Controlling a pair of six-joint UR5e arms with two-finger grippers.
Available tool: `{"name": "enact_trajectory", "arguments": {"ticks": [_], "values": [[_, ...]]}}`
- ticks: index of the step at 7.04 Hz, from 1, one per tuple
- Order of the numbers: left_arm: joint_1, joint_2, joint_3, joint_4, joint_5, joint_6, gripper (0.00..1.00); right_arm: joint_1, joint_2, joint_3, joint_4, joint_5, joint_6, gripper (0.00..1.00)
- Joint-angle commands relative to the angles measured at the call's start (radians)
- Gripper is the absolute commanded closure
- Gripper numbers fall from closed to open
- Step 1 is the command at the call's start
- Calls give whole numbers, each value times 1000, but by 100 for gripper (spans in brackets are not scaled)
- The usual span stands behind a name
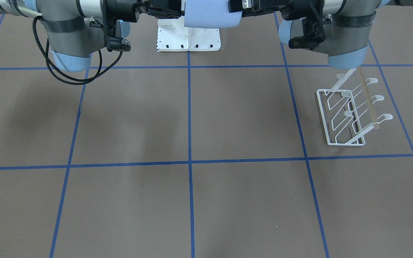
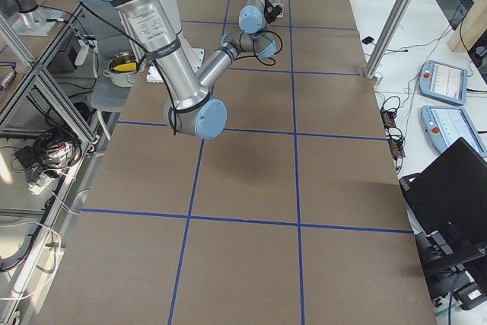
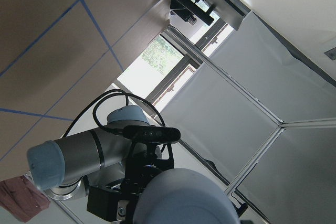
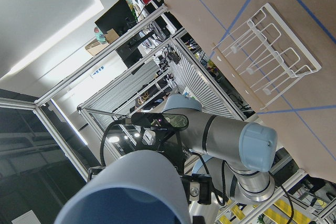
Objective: Hang cup on cup holder
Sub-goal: 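Close the left gripper on the cup and open the right gripper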
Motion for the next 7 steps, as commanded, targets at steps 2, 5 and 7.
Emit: {"name": "enact_trajectory", "arguments": {"ticks": [2,5,7], "values": [[-3,11,-18,0,0,9,100,2,-5,-1,-9,-3,-32,0],[-119,41,-26,17,-18,61,100,115,-77,-3,-21,29,-182,0],[-297,75,-26,121,-252,264,100,163,-181,-1,-29,101,-422,0]]}}
